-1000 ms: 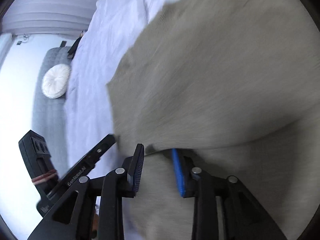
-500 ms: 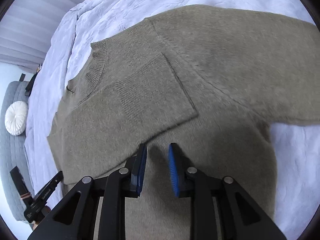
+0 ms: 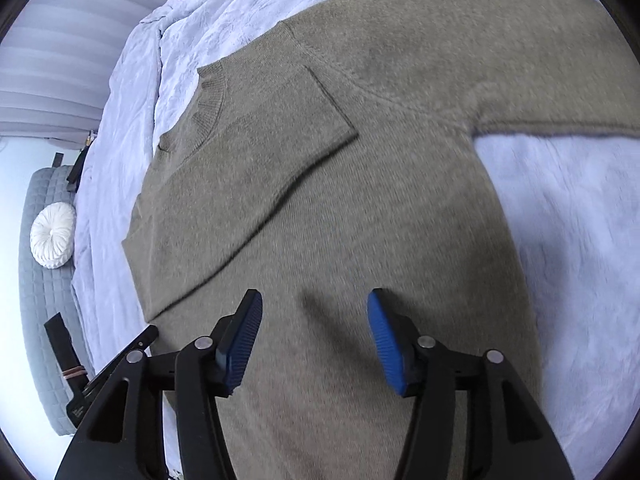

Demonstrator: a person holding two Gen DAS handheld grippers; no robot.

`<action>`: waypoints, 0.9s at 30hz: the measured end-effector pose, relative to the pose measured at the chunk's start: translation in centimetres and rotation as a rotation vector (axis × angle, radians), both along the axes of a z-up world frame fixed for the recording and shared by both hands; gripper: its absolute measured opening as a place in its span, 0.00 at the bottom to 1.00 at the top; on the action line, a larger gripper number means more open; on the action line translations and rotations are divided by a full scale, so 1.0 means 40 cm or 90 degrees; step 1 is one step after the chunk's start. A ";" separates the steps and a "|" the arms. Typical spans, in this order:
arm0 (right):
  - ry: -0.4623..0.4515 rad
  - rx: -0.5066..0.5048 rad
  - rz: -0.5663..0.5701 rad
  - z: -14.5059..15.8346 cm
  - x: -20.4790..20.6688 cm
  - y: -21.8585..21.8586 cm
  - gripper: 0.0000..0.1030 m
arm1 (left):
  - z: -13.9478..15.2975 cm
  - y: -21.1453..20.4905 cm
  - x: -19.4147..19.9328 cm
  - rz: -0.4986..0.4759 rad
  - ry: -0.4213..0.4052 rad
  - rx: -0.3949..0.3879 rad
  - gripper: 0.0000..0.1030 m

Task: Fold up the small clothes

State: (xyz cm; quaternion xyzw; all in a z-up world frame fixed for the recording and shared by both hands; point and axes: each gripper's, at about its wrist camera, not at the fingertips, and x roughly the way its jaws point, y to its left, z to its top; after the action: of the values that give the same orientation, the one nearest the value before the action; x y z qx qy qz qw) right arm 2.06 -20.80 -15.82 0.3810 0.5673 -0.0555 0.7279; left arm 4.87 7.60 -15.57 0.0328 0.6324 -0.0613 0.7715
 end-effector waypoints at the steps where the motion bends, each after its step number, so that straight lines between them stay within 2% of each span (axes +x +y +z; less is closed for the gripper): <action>1: 0.001 0.004 0.000 -0.002 -0.033 -0.010 0.61 | 0.001 -0.005 -0.013 -0.001 0.005 -0.002 0.11; 3: 0.001 0.012 -0.002 -0.005 -0.101 -0.031 0.62 | 0.001 -0.019 -0.036 -0.007 0.017 -0.009 0.13; 4: 0.001 0.017 -0.005 -0.004 -0.113 -0.034 0.62 | 0.003 -0.028 -0.054 -0.012 0.022 -0.009 0.50; 5: 0.001 0.022 -0.008 -0.006 -0.138 -0.041 0.63 | 0.007 -0.036 -0.066 -0.013 0.023 -0.003 1.00; 6: 0.002 0.027 -0.011 -0.008 -0.146 -0.042 0.66 | 0.018 -0.042 -0.080 -0.008 0.004 0.009 0.97; 7: 0.003 0.032 -0.014 -0.010 -0.155 -0.046 0.67 | 0.028 -0.055 -0.093 -0.022 -0.009 0.013 0.99; 18: -0.002 0.047 -0.052 -0.012 -0.244 -0.125 0.68 | 0.030 -0.204 -0.145 -0.094 0.021 0.015 0.99; 21: -0.008 0.048 -0.083 -0.007 -0.274 -0.181 0.68 | 0.020 -0.256 -0.156 -0.115 0.049 0.010 0.99; 27: -0.035 0.044 -0.202 0.001 -0.359 -0.374 0.69 | 0.039 -0.364 -0.181 -0.150 0.046 -0.003 0.99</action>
State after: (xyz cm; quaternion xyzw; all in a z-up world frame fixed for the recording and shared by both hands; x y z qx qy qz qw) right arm -12.32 -35.78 -15.79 0.4924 0.4812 -0.1398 0.7116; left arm -2.38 -6.95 -14.03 0.1027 0.6516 -0.1543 0.7356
